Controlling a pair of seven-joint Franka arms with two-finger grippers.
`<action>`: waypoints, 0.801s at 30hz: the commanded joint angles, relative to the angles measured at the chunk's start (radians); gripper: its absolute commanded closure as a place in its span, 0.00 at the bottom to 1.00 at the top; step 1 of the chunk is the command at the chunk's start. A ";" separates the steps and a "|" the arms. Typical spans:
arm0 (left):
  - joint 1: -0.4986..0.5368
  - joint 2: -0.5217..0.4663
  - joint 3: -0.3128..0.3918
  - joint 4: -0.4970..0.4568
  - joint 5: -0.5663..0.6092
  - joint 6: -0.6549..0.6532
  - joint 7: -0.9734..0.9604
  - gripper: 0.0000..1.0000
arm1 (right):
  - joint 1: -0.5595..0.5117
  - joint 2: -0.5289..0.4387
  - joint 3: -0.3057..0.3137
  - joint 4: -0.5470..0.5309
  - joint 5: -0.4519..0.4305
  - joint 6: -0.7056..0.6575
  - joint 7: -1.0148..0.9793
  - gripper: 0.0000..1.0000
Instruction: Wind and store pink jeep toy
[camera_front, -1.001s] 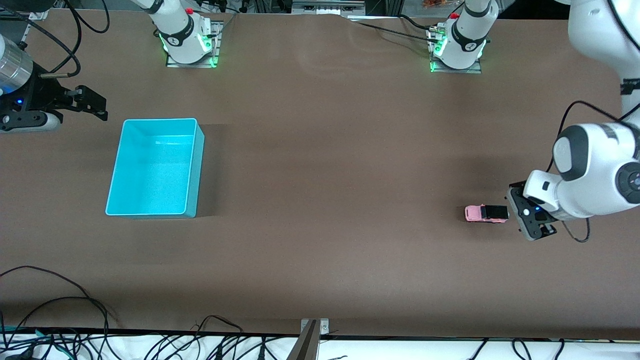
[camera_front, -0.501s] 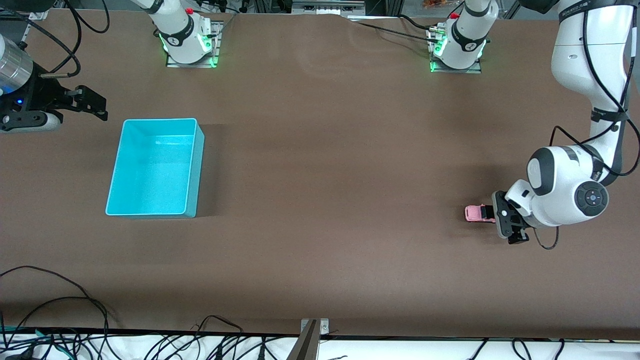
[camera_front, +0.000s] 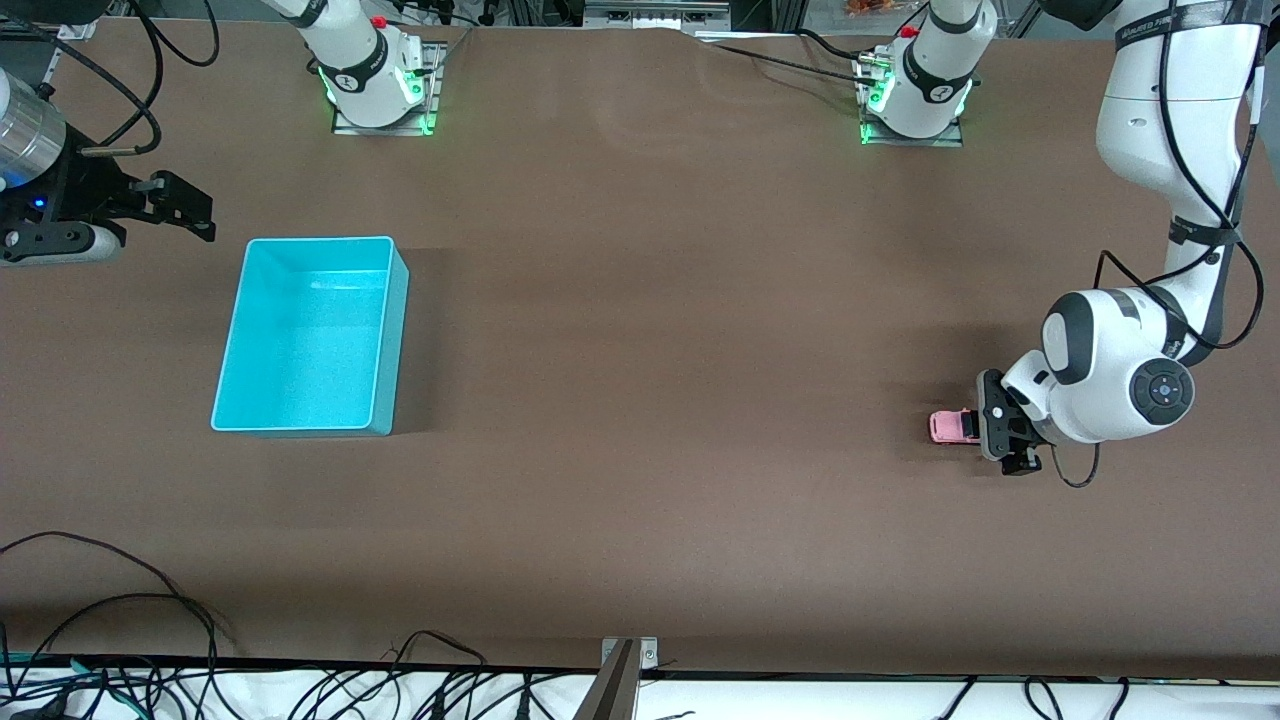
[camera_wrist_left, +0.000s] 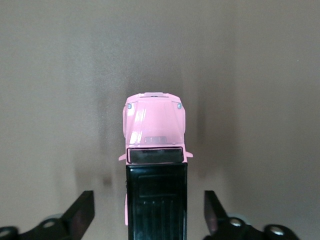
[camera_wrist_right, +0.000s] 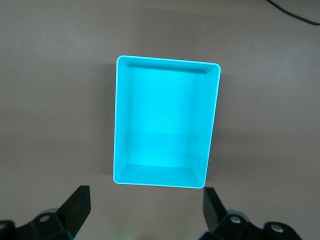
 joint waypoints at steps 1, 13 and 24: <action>0.006 -0.019 -0.007 -0.030 0.010 0.029 0.029 0.62 | -0.005 -0.001 -0.001 0.010 0.011 -0.004 -0.003 0.00; 0.002 -0.023 -0.016 -0.026 0.010 0.031 0.030 0.88 | -0.005 -0.001 -0.001 0.010 0.011 -0.004 -0.003 0.00; 0.066 0.000 -0.018 -0.024 0.004 0.029 0.030 0.87 | -0.005 -0.001 -0.001 0.010 0.011 -0.004 -0.003 0.00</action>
